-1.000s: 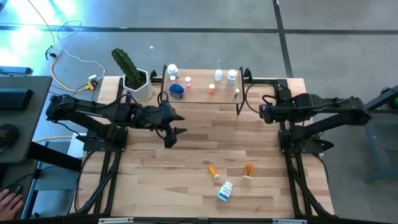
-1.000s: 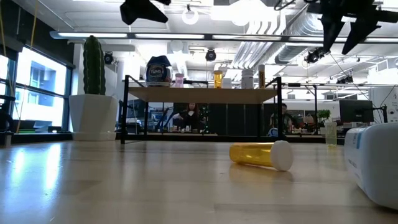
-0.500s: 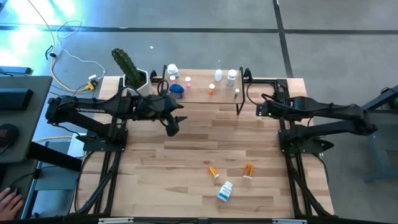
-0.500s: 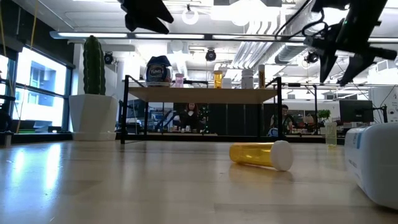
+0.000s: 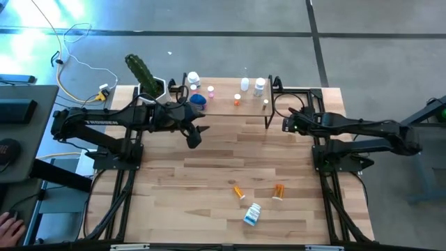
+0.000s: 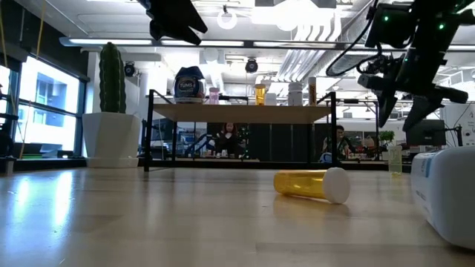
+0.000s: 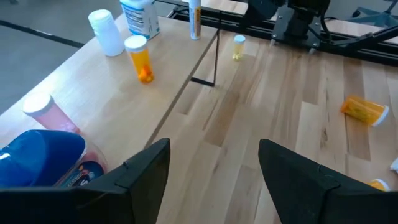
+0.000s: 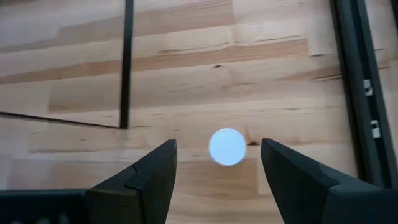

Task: Pick and place medicine bottles onto shelf by color
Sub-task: Put the yellow small pill bottle on the shelf

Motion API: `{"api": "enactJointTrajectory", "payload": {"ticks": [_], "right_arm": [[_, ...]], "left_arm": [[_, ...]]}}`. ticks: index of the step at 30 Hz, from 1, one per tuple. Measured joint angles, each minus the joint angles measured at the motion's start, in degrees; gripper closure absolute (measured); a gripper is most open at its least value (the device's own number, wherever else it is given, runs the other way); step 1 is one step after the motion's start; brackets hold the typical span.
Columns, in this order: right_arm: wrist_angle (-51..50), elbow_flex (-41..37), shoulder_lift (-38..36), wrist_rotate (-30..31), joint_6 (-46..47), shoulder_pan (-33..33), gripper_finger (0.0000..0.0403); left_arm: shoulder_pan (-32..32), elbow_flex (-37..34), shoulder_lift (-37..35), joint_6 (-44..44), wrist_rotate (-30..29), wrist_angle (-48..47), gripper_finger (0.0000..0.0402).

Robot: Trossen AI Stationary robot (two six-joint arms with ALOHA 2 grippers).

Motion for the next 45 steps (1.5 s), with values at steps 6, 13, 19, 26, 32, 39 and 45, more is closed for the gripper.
{"api": "enactJointTrajectory", "payload": {"ticks": [6, 13, 19, 26, 32, 39, 45], "right_arm": [[2.7, -2.7, 0.0, -0.5, -2.0, -1.5, 0.0179], [7.1, -6.2, 0.0, -0.4, -2.4, -1.5, 0.0179], [10.2, -8.5, 0.0, 0.5, -2.4, -1.5, 0.0179], [13.2, -10.7, 0.0, 0.8, -2.4, -1.5, 0.0179], [13.6, -10.7, 3.2, 0.5, -2.4, -1.5, 0.0179], [16.7, -10.7, 7.1, -1.1, -3.5, -1.5, 0.0216], [17.0, -10.7, 7.1, -0.8, -3.5, -1.5, 0.0255]], "left_arm": [[0.9, 0.0, 0.0, 0.0, 0.0, 0.0, 0.0165], [1.1, 0.0, 0.0, -0.1, 0.0, 0.0, 0.0165], [1.1, 0.0, 0.0, 0.0, 0.0, 0.0, 0.0165], [1.1, 0.0, 0.0, -0.1, 0.0, 0.0, 0.0165], [1.1, 0.0, 0.0, -0.1, 0.0, 0.0, 0.0165], [1.0, 0.0, 0.0, -0.1, 0.0, 0.0, 0.0165], [1.0, 0.0, 0.0, -0.1, 0.1, 0.0, 0.0165]]}}
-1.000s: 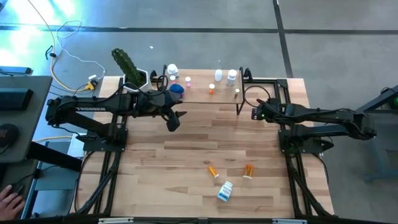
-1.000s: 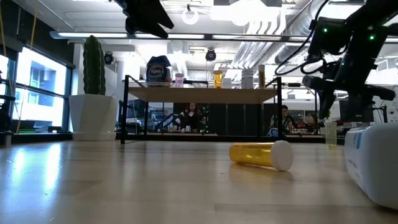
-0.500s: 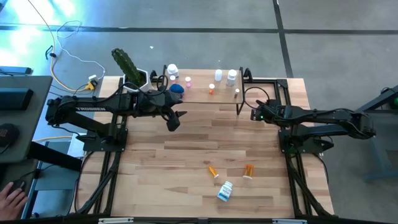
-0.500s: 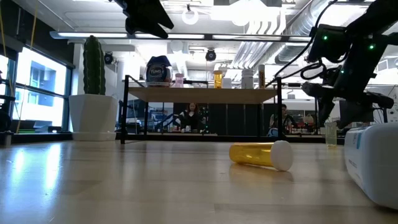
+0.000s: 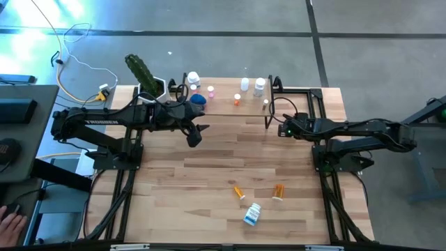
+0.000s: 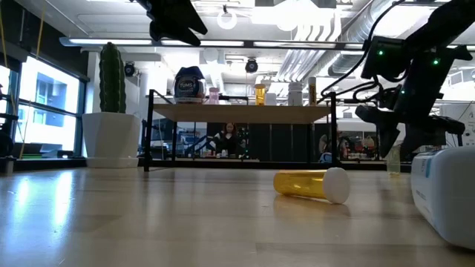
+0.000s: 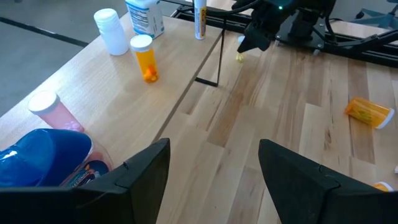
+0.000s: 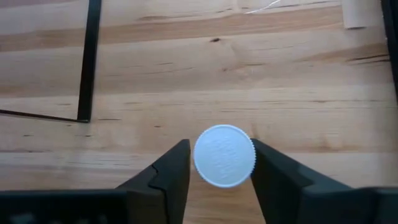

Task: Pick and place medicine bottles onto shelf by color
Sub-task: Put the yellow small pill bottle on the shelf

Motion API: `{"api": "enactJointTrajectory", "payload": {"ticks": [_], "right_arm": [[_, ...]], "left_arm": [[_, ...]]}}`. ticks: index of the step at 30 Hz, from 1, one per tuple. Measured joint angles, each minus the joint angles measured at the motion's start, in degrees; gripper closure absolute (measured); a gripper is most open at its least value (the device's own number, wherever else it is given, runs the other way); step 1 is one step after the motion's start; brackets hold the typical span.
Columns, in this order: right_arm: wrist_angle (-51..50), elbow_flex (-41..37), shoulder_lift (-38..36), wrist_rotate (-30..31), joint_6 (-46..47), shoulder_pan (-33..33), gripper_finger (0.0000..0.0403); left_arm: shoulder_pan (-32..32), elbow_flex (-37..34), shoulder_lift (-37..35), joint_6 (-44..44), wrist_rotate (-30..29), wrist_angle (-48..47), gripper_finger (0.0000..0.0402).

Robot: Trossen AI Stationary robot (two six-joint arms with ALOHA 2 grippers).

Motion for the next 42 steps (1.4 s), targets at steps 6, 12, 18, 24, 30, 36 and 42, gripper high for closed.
{"api": "enactJointTrajectory", "payload": {"ticks": [6, 12, 18, 24, 30, 36, 42], "right_arm": [[0.0, 0.0, 0.0, -0.2, 0.0, 0.0, 0.0272], [0.0, 0.0, 0.0, -0.8, 1.0, 0.0, 0.0302], [0.1, 0.1, -0.1, -2.4, 1.1, 0.0, 0.0309], [-2.3, 2.2, 0.0, -7.7, 1.9, 1.1, 0.0309], [-8.9, 7.9, 0.0, -8.7, 4.3, 5.2, 0.0309], [-16.7, 11.9, 0.0, -7.8, 10.4, 10.2, 0.0309], [-18.5, 13.6, 0.0, -7.3, 13.5, 12.7, 0.0309]], "left_arm": [[0.0, 0.0, 0.0, 0.1, 0.0, 0.0, 0.0165], [0.0, 0.0, 0.0, 0.2, 0.0, 0.0, 0.0165], [0.0, 0.0, 0.0, 1.1, 0.0, 0.0, 0.0165], [0.0, 0.0, 0.0, 2.5, -0.1, 0.0, 0.0165], [1.1, 0.0, 0.0, 2.5, -0.1, -0.5, 0.0165], [3.1, 0.0, 0.0, 2.1, 3.0, -0.6, 0.0165], [3.7, 0.0, 0.0, 2.5, 4.2, -0.7, 0.0165]]}}
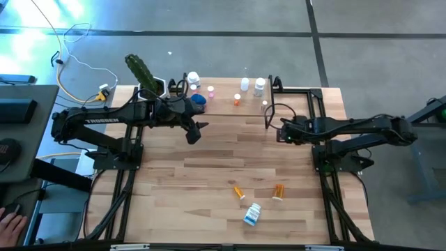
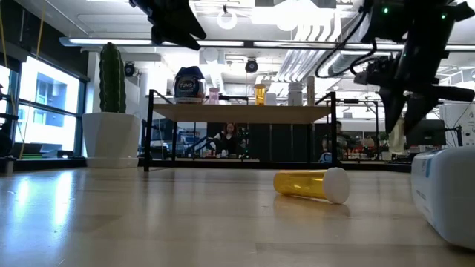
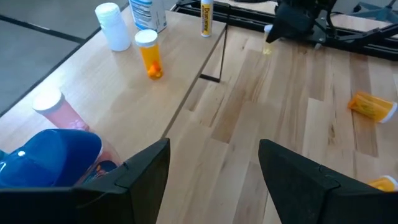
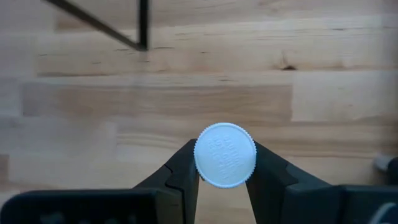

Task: Pick and place medicine bottles onto shelf by color
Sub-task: Put the yellow small pill bottle on the shelf

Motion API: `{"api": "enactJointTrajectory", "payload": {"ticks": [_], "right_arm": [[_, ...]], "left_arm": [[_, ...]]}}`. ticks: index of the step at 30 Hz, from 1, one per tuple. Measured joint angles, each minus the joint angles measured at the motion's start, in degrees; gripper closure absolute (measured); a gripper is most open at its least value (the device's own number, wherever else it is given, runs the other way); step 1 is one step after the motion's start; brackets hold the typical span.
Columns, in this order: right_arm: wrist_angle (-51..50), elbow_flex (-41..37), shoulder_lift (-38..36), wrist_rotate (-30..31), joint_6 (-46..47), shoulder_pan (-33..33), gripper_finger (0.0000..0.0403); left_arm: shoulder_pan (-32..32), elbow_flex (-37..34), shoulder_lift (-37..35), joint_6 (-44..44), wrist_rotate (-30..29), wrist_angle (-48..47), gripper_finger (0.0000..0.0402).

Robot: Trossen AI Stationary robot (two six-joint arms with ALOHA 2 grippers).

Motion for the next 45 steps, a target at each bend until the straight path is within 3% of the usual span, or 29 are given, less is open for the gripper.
{"api": "enactJointTrajectory", "payload": {"ticks": [12, 20, 34, 45], "right_arm": [[4.8, 10.0, 0.0, -0.2, 0.9, 7.5, 0.0309], [12.6, 20.8, 5.5, 6.4, -11.5, 9.3, 0.0309], [1.9, 45.5, 20.0, 6.5, -35.8, -1.9, 0.0309], [-0.4, 55.1, 31.3, -1.3, -44.0, -10.6, 0.0309]], "left_arm": [[0.5, 0.0, 0.0, -0.4, 2.5, -2.0, 0.0165], [2.8, 0.0, 0.0, -1.0, 6.4, -2.8, 0.0165], [3.7, 0.0, 0.0, -0.4, 6.9, -3.2, 0.0165], [3.7, 0.0, 0.0, -0.4, 6.9, -5.1, 0.0165]]}}
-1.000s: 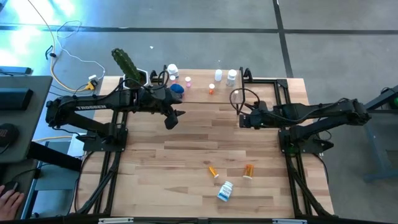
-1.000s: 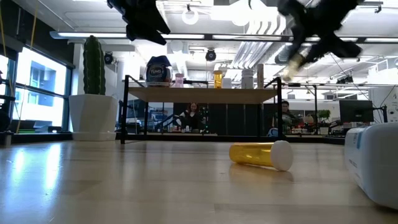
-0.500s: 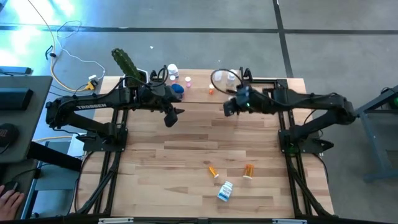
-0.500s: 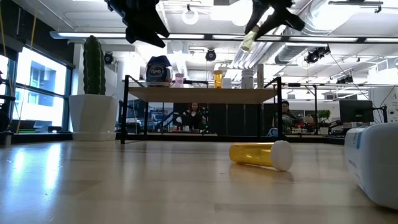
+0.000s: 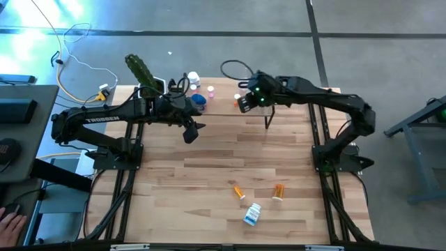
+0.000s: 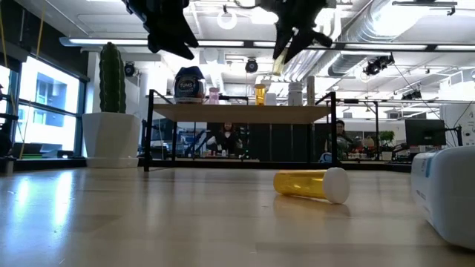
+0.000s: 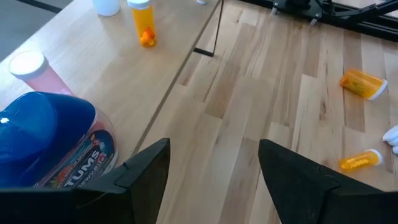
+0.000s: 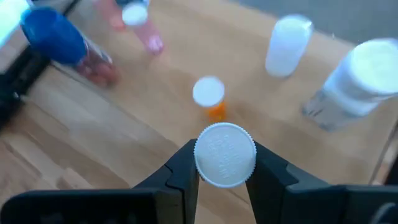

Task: Pick and place medicine bottles onto shelf by color
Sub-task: Put the yellow small pill bottle on the shelf

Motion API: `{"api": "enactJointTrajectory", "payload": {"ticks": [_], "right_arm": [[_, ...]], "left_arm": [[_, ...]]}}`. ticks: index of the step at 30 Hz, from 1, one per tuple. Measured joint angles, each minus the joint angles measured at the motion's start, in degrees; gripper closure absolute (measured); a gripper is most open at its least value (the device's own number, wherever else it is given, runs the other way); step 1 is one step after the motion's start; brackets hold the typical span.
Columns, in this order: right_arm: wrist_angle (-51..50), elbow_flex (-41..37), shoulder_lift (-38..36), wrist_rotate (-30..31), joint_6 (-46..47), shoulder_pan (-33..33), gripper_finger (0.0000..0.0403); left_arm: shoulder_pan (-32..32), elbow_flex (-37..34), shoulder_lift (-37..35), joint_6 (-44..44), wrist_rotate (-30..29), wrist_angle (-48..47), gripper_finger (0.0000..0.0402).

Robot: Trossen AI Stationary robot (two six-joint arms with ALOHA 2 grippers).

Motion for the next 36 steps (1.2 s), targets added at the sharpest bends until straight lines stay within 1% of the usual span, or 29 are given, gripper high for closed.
{"api": "enactJointTrajectory", "payload": {"ticks": [5, 10, 14, 23, 27, 32, 36], "right_arm": [[-2.0, 0.0, 3.5, -2.0, 0.1, -0.1, 0.0309], [-2.8, 0.0, 5.5, -2.1, -0.2, -0.1, 0.0309], [-2.9, 0.0, 7.0, -1.8, -2.7, -0.1, 0.0309], [-2.9, 0.0, 7.4, -0.6, -6.3, -0.1, 0.0309], [-1.0, 0.0, 7.4, -0.7, -9.9, -0.2, 0.0309], [0.2, 0.0, 7.0, -2.7, -14.2, -2.4, 0.0309], [-0.2, 0.0, 7.0, -6.6, -18.0, -4.8, 0.0309]], "left_arm": [[0.0, 0.0, 0.0, 0.0, -0.1, -0.3, 0.0165], [0.0, 0.0, 0.0, 0.0, -0.1, -0.3, 0.0165], [0.0, 0.0, 0.0, 0.0, -0.1, -0.3, 0.0165], [0.0, 0.0, 0.0, 0.0, -0.2, -0.3, 0.0165], [0.0, 0.0, 0.0, 0.0, -0.2, -0.3, 0.0165], [0.0, 0.0, 0.0, 0.0, -0.2, -0.3, 0.0165], [0.0, 0.0, 0.0, 0.0, -0.3, -0.3, 0.0165]]}}
